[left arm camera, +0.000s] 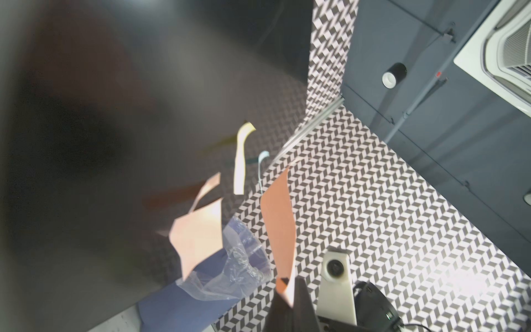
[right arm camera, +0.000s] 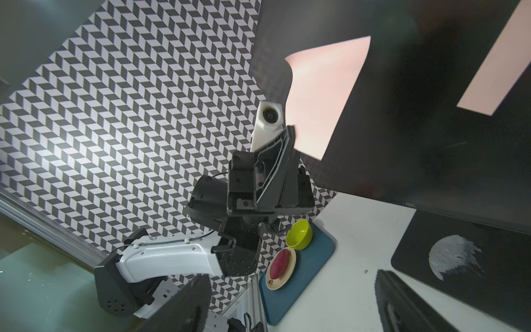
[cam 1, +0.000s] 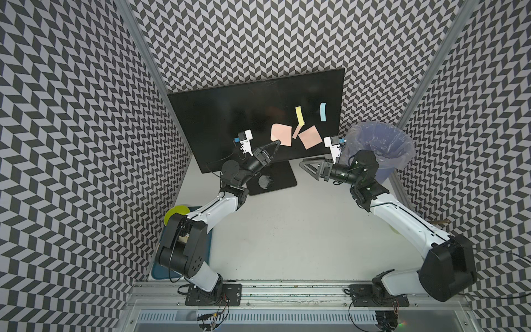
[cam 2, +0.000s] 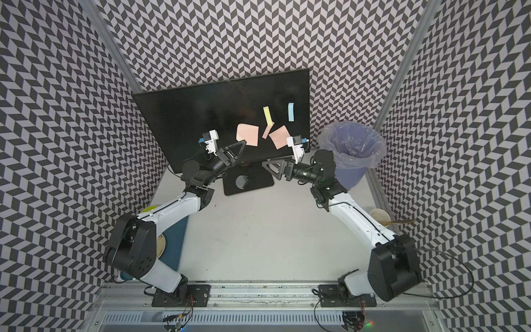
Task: Remove the sticky note from the monitor
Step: Tear off the sticky note from the monitor.
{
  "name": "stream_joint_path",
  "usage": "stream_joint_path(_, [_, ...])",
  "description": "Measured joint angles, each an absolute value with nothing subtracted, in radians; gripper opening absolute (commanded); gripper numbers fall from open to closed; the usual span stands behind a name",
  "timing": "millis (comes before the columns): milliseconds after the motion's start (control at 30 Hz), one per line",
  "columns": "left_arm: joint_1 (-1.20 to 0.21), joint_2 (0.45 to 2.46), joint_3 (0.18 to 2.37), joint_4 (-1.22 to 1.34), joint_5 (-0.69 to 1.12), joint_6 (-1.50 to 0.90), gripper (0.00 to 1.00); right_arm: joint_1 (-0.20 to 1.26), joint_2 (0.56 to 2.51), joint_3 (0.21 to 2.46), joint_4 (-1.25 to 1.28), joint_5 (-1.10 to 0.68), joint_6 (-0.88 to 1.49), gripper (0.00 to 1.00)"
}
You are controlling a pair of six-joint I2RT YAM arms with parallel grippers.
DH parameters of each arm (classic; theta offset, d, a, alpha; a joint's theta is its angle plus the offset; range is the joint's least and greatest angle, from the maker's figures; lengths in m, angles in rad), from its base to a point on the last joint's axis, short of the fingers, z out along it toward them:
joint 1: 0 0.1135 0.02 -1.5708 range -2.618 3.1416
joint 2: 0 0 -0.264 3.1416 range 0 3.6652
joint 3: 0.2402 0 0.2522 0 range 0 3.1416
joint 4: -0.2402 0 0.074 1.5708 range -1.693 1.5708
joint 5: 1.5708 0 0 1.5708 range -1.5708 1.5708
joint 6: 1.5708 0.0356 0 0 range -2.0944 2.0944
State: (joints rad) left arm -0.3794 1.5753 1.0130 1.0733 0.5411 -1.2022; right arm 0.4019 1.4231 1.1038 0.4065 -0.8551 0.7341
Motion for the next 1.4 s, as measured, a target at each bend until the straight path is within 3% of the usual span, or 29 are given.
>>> stream_joint_path(233, [-0.439, 1.516, 0.963, 1.08, 0.579, -1.189, 0.0, 0.425, 1.454, 1.121, 0.538, -0.892, 0.847, 0.66])
stream_joint_path(533, [-0.468, 1.497, 0.952, 1.08, 0.593, -1.171, 0.0, 0.437, 1.476, 1.147, 0.653, -0.913, 0.929, 0.46])
stream_joint_path(767, [-0.478, 1.497, 0.95, 1.077, 0.6, -1.162, 0.0, 0.439, 1.518, 1.163, 0.697, -0.915, 0.967, 0.09])
stream_joint_path(833, [-0.479, 1.497, 0.95, 1.077, 0.6, -1.159, 0.07, 0.439, 1.522, 1.163, 0.698, -0.913, 0.974, 0.0])
stream_joint_path(1100, [-0.478, 1.497, 0.95, 1.064, 0.6, -1.135, 0.58, 0.422, 1.509, 1.163, 0.639, -0.902, 0.923, 0.0])
stream_joint_path(1200, [-0.477, 1.496, 0.95, 1.048, 0.599, -1.125, 0.68, 0.374, 1.483, 1.162, 0.577, -0.896, 0.885, 0.0])
stream_joint_path(1400, [-0.455, 1.467, 0.942, 0.995, 0.595, -1.084, 0.76, 0.19, 1.398, 1.16, 0.397, -0.866, 0.737, 0.0])
